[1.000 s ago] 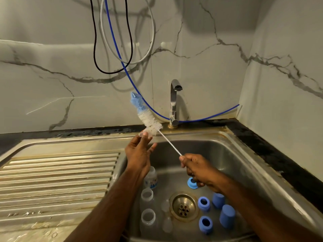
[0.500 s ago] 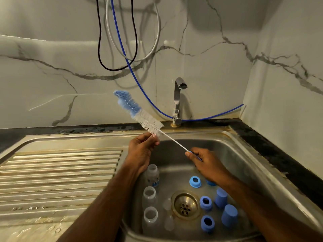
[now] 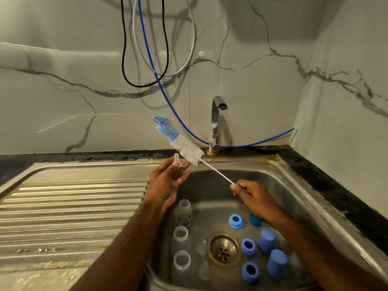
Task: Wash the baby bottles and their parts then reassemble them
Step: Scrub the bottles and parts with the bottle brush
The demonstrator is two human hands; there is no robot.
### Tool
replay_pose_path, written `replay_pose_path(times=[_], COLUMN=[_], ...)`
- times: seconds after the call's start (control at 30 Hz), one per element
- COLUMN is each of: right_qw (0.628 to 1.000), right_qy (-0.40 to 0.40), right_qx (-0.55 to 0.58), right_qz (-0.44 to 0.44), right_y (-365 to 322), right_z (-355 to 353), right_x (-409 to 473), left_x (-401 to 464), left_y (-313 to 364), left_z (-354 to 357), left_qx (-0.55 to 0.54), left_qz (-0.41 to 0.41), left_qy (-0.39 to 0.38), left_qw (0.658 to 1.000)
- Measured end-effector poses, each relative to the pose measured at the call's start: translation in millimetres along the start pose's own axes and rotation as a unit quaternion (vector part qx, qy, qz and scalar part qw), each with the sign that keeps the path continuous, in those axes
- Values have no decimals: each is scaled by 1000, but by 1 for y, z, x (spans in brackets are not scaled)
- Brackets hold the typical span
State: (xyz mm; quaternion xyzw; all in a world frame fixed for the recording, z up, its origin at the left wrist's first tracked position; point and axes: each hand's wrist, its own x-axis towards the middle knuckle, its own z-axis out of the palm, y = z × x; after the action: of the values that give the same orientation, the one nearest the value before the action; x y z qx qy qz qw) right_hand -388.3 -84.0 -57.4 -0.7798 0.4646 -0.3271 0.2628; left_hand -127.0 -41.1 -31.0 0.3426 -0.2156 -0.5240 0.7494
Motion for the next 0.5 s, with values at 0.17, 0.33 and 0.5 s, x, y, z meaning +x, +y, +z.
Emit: replay_pose_path(times=[0.17,0.33,0.5], right_qw=[999,997,994], right_qy=[-3,40,10], right_qx=[-13,-50,-97], right_qz=[-40,-49,-48], right_y=[-12,-7,12], right_z=[15,11,-14], right_x=[-4,0,6], left_x=[-10,-18,-17], left_y=[-12,-23,-9], left_z=[8,28,17], left_qx=[218,223,210], left_qz=[55,76,96], left_qy=[-7,27,79], left_qw=[974,972,970])
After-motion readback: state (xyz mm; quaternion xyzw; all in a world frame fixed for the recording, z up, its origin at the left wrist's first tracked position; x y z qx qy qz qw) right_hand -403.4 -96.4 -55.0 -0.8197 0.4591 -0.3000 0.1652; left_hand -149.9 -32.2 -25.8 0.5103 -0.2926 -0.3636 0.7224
